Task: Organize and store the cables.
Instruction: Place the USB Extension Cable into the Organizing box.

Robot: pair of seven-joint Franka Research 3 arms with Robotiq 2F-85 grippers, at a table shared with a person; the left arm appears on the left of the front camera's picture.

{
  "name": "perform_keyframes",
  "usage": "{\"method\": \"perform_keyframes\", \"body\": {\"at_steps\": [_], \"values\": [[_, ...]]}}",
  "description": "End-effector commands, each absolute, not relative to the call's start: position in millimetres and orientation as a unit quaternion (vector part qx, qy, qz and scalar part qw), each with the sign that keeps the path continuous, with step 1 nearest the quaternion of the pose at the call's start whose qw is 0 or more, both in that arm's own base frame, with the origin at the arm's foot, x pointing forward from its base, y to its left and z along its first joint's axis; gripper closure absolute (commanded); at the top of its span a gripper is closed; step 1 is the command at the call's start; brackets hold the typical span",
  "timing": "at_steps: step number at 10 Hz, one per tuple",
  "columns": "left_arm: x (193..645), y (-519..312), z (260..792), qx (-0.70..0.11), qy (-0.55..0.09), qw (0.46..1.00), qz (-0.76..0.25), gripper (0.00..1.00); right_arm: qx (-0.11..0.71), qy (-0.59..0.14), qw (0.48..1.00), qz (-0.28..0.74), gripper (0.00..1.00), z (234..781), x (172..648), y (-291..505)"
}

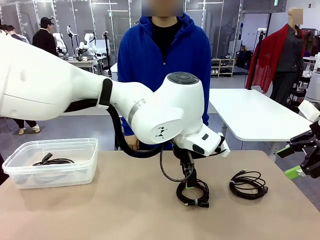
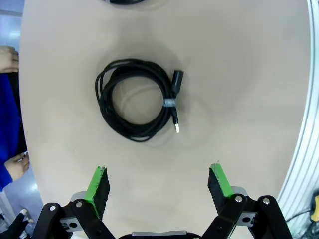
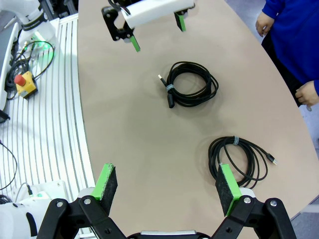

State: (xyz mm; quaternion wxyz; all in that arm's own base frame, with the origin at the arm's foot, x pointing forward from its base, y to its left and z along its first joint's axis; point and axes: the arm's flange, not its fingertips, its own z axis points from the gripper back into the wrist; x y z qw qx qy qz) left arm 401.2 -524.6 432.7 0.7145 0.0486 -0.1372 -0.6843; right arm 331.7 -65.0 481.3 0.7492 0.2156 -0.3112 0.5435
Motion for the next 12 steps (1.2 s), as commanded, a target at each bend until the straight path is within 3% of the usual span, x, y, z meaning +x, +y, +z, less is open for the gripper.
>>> {"method": "perform_keyframes", "body": {"at_steps": [1, 12], "values": [[415, -541, 431, 0.032, -0.119, 0.706, -0.698, 0.0, 0.221, -0.315, 0.748, 0.541, 0.0, 481, 331, -64], [439, -565, 372, -0.035, -0.064, 0.683, -0.726, 0.0, 0.221, -0.315, 0.748, 0.541, 0.0, 481, 331, -64]]}}
